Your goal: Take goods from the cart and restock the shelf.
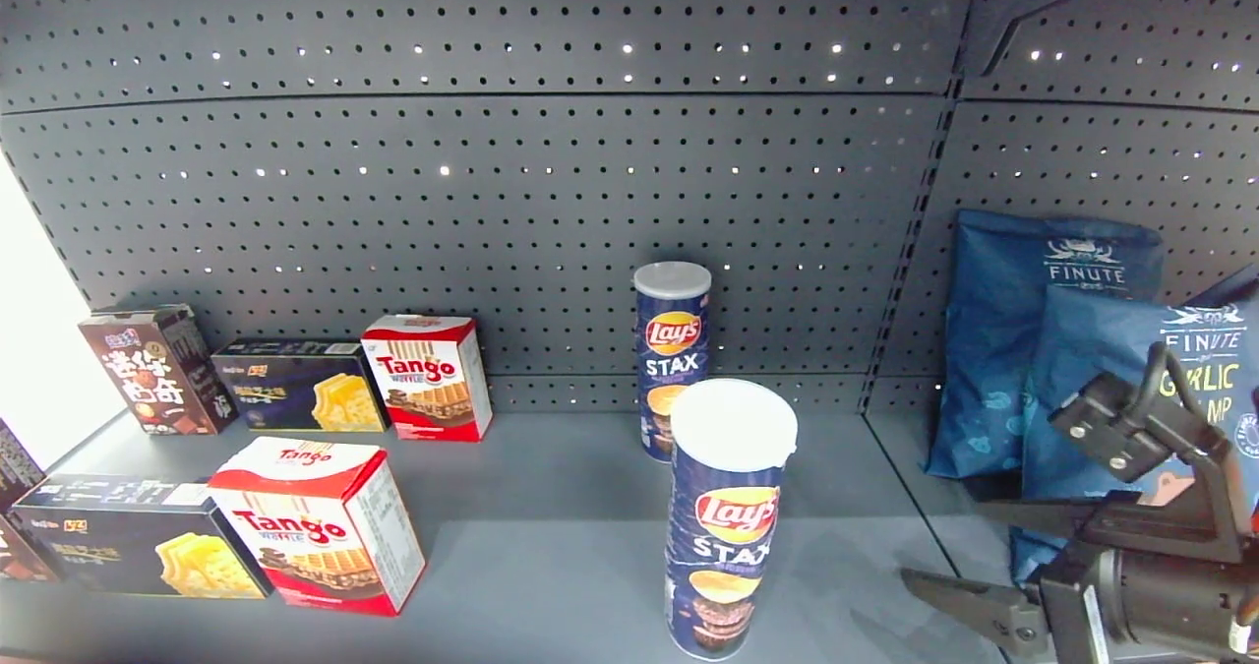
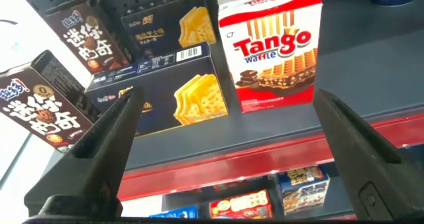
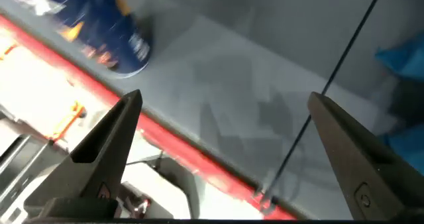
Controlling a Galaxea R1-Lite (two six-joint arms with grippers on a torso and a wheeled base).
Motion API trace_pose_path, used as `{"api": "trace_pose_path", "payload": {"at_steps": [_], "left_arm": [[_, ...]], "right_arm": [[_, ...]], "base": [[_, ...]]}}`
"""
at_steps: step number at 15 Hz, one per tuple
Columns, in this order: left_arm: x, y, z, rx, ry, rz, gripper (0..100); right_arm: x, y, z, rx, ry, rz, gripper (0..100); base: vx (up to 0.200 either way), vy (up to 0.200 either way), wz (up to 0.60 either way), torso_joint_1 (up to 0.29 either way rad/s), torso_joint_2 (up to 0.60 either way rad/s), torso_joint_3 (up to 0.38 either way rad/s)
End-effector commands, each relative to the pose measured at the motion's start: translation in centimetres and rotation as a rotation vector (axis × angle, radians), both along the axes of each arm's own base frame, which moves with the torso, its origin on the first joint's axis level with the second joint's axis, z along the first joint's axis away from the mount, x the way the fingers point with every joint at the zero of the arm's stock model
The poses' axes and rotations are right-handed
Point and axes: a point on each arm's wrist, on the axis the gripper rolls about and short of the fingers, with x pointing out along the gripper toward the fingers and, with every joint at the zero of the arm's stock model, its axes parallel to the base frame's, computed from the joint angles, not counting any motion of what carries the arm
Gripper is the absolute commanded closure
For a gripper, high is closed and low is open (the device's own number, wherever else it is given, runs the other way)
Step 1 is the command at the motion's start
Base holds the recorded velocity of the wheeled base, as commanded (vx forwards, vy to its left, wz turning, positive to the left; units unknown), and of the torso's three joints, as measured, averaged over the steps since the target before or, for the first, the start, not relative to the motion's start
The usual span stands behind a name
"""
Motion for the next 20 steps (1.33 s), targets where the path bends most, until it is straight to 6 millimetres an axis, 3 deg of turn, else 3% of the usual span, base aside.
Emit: {"api": "trace_pose_path", "payload": {"at_steps": [1, 8, 12, 20], "left_arm": [[0.1, 0.0, -0.1, 0.003, 0.007, 0.0, 0], [0.1, 0.0, -0.3, 0.005, 0.011, 0.002, 0], [0.0, 0.0, -0.5, 0.003, 0.01, 0.002, 0], [-0.2, 0.1, -0.9, 0.001, 0.006, -0.001, 0]], "right_arm": [[1.8, 1.4, -1.1, -0.047, 0.057, -0.013, 0], [3.2, 3.8, -1.9, -0.073, 0.092, 0.005, 0], [5.0, 5.7, -1.5, -0.067, 0.08, 0.006, 0], [4.8, 7.5, -1.7, -0.068, 0.089, 0.033, 0]], "base": [[0.0, 0.0, 0.0, 0.0, 0.0, 0.0], [0.0, 0.0, 0.0, 0.0, 0.0, 0.0], [0.0, 0.0, 0.0, 0.0, 0.0, 0.0], [0.0, 0.0, 0.0, 0.0, 0.0, 0.0]]}}
